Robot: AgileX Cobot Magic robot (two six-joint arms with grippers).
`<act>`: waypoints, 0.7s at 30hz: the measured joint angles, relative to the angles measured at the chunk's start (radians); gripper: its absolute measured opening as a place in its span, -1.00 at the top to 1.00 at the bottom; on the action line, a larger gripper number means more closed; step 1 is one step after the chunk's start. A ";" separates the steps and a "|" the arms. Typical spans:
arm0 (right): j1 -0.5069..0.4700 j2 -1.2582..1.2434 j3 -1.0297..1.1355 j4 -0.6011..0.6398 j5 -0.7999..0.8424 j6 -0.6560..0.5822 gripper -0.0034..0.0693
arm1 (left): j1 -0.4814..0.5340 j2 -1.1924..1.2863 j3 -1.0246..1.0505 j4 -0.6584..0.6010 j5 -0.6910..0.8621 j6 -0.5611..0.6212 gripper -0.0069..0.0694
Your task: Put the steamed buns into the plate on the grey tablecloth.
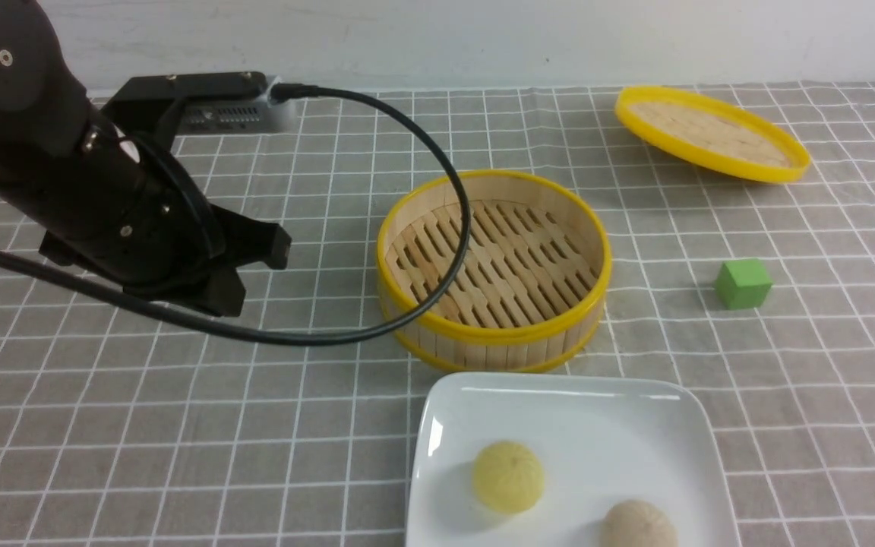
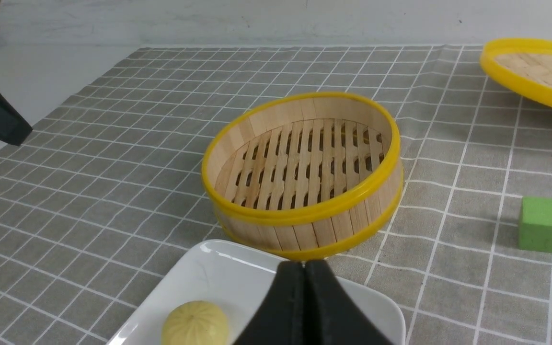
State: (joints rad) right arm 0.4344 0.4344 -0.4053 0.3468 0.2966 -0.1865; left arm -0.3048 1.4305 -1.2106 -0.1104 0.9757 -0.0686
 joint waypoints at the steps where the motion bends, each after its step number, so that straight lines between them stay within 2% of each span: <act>1: 0.000 -0.012 0.009 -0.006 0.001 0.000 0.93 | 0.000 0.000 0.000 0.000 0.000 0.000 0.65; 6: -0.032 -0.150 0.116 -0.074 -0.026 0.000 0.92 | 0.000 0.000 0.000 0.002 -0.001 -0.003 0.65; 9: -0.144 -0.277 0.239 -0.147 -0.023 0.000 0.91 | 0.000 -0.001 0.000 0.009 0.000 -0.004 0.64; 13: -0.270 -0.413 0.356 -0.174 0.010 0.000 0.91 | 0.000 -0.025 -0.014 0.021 0.033 -0.005 0.64; 18: -0.358 -0.443 0.425 -0.178 0.052 0.000 0.90 | 0.000 -0.129 -0.060 0.071 0.101 -0.007 0.64; 21: -0.372 -0.443 0.423 -0.178 0.076 0.000 0.89 | 0.000 -0.215 -0.075 0.117 0.161 -0.007 0.64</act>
State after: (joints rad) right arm 0.0624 -0.0091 0.0180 0.1688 0.3723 -0.1865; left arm -0.3048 1.2153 -1.2857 0.0066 1.1363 -0.0761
